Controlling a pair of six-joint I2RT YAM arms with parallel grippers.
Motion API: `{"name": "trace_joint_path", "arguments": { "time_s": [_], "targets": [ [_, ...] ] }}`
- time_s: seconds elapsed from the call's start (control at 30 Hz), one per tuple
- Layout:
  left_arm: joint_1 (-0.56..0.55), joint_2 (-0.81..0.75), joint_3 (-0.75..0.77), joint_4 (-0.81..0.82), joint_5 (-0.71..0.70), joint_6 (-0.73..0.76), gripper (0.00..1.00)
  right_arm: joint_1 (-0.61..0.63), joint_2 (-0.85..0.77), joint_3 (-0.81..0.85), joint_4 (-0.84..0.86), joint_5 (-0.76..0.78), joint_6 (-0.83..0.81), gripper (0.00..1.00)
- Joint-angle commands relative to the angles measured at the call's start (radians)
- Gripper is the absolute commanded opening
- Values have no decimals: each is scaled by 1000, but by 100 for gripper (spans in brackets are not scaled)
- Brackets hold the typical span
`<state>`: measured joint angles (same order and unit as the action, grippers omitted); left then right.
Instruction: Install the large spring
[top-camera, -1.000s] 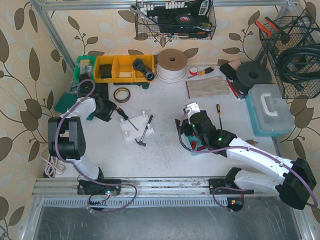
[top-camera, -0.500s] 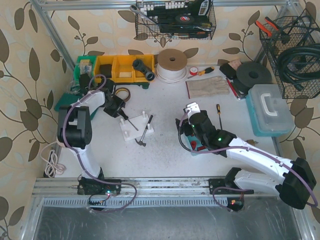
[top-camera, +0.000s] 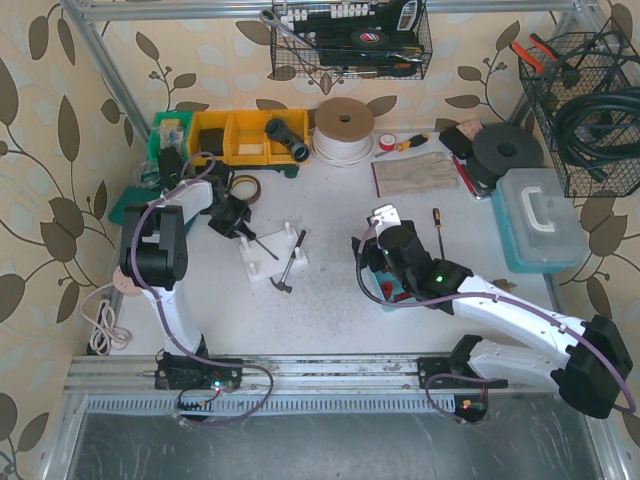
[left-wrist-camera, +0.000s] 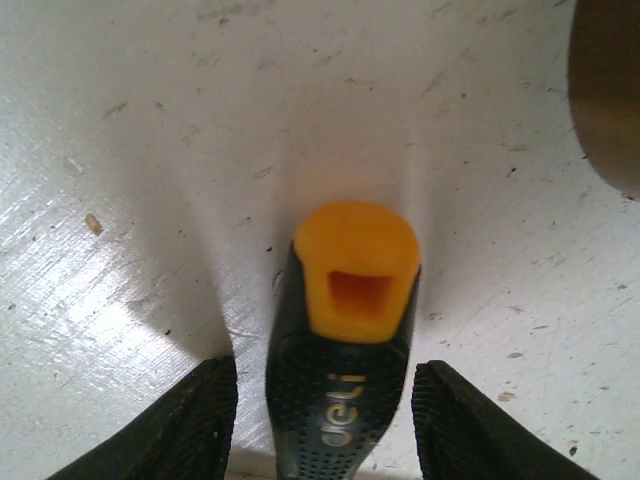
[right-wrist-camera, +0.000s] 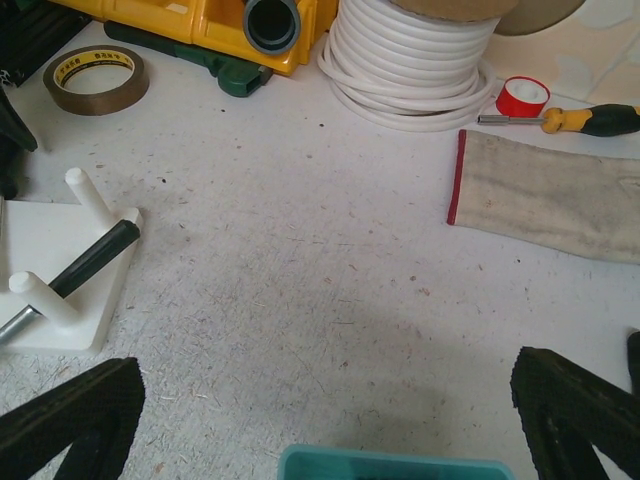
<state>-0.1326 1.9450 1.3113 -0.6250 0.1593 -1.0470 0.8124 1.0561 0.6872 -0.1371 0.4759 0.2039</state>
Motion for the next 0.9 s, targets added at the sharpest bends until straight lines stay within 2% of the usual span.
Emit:
{"name": "trace_joint_path", "arguments": {
  "time_s": [0.0, 0.37, 0.87],
  "targets": [
    [-12, 13, 42, -33, 3, 7, 53, 11, -6, -3, -2, 25, -11, 98],
    [-13, 56, 58, -57, 0, 4, 51, 16, -26, -5, -10, 39, -13, 98],
    [-13, 40, 64, -74, -5, -1, 37, 19, -27, -3, -12, 55, -13, 97]
  ]
}}
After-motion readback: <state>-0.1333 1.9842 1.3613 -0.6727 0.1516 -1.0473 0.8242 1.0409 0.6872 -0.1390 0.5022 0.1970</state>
